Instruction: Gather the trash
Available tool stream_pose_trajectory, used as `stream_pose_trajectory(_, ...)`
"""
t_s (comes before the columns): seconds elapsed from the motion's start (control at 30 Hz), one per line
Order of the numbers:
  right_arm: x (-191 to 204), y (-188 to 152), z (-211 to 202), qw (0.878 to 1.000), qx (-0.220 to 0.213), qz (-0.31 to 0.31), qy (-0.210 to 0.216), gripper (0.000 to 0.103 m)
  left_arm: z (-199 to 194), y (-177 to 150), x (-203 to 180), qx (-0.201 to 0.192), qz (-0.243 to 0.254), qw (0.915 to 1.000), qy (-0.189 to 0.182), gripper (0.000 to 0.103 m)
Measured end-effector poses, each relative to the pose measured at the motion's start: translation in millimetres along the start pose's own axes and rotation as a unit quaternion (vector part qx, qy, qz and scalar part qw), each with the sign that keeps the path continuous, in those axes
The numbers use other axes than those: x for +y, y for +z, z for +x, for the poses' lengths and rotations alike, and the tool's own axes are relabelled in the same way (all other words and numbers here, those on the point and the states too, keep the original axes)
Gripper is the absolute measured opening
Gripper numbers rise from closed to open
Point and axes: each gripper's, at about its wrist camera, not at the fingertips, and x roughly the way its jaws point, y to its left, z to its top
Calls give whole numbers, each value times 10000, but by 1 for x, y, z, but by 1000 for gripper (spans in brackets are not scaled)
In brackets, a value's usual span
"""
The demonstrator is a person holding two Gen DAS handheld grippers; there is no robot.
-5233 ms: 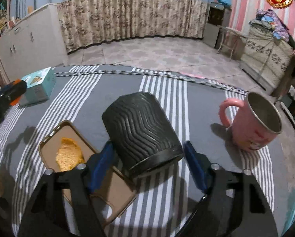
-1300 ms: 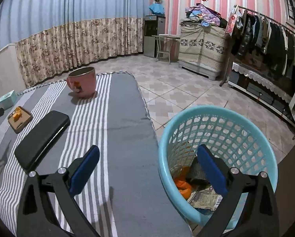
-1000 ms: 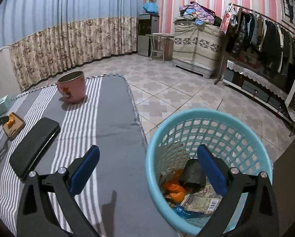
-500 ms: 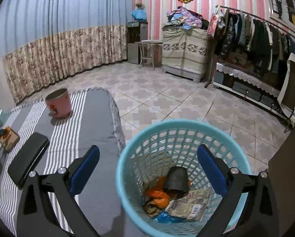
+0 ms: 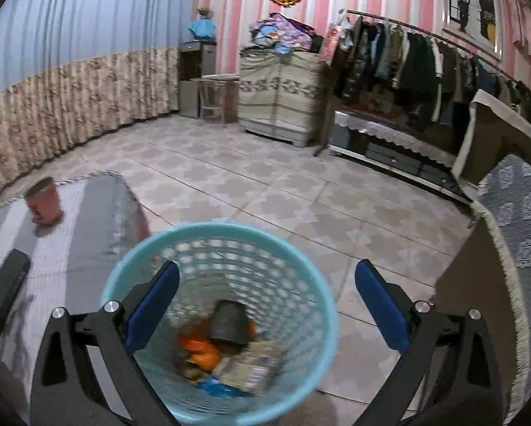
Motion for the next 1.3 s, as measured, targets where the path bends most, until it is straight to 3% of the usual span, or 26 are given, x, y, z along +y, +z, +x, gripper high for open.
stream_pose_trajectory(0.13,-26,0,3,9997,67,178,-127,97,21,2,-85,82,346,9975,-605,17)
stream_pose_trajectory(0.23,-44,-2,5,9991,119,354,-178,97,39,0,-131,178,606,9944,-844,17)
stream_pose_trajectory(0.43,-64,-5,10,9975,186,625,-256,97,66,0,-187,338,947,9890,-1082,20)
stream_pose_trajectory(0.5,-68,-6,11,9974,203,625,-304,97,71,3,-194,403,995,9882,-1094,31)
stream_pose_trajectory(0.67,-72,-7,14,9964,227,780,-231,97,60,11,-178,263,948,9914,-866,76)
stream_pose_trajectory(0.87,-60,-5,14,9961,189,855,68,97,31,18,-135,-66,692,9966,-450,93)
stream_pose_trajectory(1.0,-41,-3,10,9966,70,783,248,99,0,13,-104,-432,569,9974,-80,98)
stream_pose_trajectory(1.13,-14,-4,-1,9960,-101,656,591,99,-27,0,-78,-523,448,9972,283,98)
stream_pose_trajectory(1.3,21,-9,-23,9915,-229,626,1120,99,-62,-20,-47,-665,190,9964,482,98)
